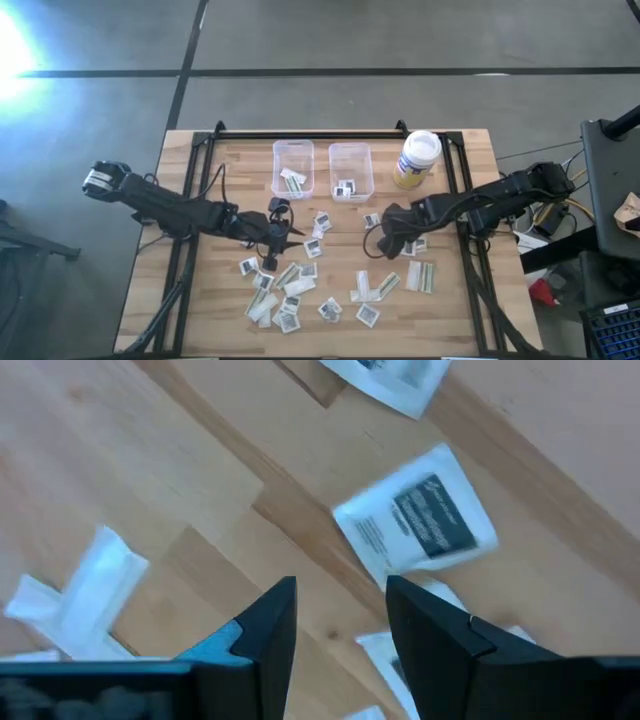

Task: Pick & Place First Aid Supplies
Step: Put the gray towelette pack into the right transparent bin

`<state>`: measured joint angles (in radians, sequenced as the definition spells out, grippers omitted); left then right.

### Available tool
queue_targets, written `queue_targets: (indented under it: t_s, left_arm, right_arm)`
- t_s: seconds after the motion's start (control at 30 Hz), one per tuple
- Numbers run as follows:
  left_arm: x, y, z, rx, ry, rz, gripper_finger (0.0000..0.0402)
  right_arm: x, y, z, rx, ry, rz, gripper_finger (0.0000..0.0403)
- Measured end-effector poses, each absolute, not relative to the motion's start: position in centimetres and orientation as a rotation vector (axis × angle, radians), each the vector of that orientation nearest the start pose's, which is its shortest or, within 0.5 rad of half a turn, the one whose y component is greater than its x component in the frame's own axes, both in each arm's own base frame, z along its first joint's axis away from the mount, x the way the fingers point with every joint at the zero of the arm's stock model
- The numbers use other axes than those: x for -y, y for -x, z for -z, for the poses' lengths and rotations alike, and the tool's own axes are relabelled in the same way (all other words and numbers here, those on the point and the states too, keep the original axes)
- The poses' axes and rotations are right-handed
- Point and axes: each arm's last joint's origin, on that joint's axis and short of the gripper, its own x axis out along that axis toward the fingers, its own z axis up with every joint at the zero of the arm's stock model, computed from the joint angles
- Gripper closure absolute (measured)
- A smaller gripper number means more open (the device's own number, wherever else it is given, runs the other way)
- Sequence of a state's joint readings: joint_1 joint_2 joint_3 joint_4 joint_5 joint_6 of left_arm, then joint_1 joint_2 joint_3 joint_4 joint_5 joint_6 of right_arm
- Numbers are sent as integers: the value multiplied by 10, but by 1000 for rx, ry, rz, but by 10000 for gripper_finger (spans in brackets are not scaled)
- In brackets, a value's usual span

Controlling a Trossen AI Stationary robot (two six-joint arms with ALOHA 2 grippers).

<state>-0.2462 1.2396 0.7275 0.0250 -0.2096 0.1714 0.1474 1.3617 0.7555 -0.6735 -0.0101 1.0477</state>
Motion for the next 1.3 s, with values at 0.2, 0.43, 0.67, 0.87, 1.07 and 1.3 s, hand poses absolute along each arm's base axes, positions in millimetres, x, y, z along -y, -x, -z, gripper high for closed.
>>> queue_targets:
  t_s: [0.2, 0.43, 0.67, 0.87, 1.07, 1.3]
  left_arm:
    - [58, -255, -239, -477, -261, 73, 303]
    - [58, -254, -236, -488, -257, 73, 301]
    - [58, -254, -236, -488, -246, 71, 301]
    - [58, -254, -236, -488, -244, 70, 302]
    - [58, -254, -236, -488, -244, 70, 302]
    - [58, -254, -236, -487, -248, 71, 301]
  right_arm:
    - [-35, -222, -171, -1201, -863, 589, 248]
    - [-38, -217, -154, -1157, -954, 627, 248]
    - [-37, -214, -151, -1161, -961, 649, 258]
    - [-36, -213, -150, -1143, -947, 671, 264]
    - [-35, -209, -145, -1150, -978, 714, 257]
    - [-35, -207, -137, -1107, -1021, 701, 248]
